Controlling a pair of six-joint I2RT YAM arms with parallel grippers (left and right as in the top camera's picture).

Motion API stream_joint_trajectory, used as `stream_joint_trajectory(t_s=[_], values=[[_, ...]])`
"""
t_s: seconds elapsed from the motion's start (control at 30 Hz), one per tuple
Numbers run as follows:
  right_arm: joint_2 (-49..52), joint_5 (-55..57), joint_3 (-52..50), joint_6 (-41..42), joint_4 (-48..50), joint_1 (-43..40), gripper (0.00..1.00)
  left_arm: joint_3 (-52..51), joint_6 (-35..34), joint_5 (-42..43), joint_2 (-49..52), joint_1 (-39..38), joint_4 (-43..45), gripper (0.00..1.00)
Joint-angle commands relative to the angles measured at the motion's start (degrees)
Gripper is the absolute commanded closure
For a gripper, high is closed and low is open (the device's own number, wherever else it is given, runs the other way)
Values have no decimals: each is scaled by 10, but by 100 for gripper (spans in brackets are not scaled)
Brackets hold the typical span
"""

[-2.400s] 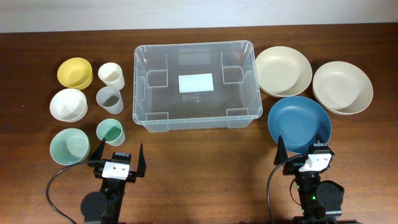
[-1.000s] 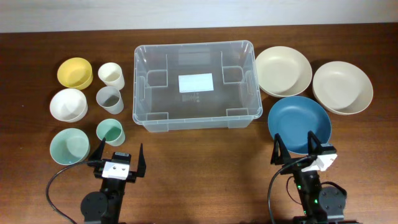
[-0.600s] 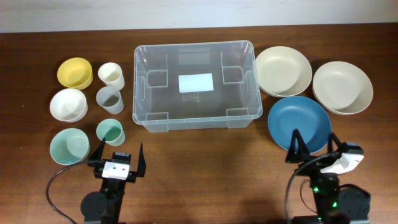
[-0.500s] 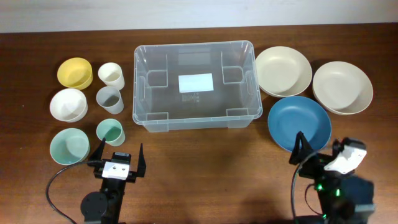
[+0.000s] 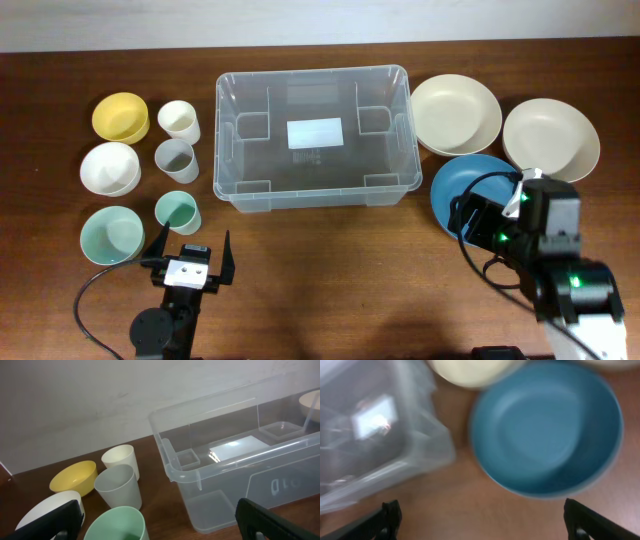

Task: Pack container
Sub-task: 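Move the right gripper to the teal-blue bowl's rim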

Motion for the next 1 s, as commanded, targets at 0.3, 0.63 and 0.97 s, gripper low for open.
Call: stream_joint_trajectory(t_s=[0.3,0.63,0.97], values=[[119,-19,8,115,-40,-197,1,-2,7,6,-4,3,-2,0],[243,0,-4,131,-1,-198,1,-2,7,6,-4,3,-2,0],[304,32,-4,147,39,-198,1,-2,7,6,-4,3,-2,0]])
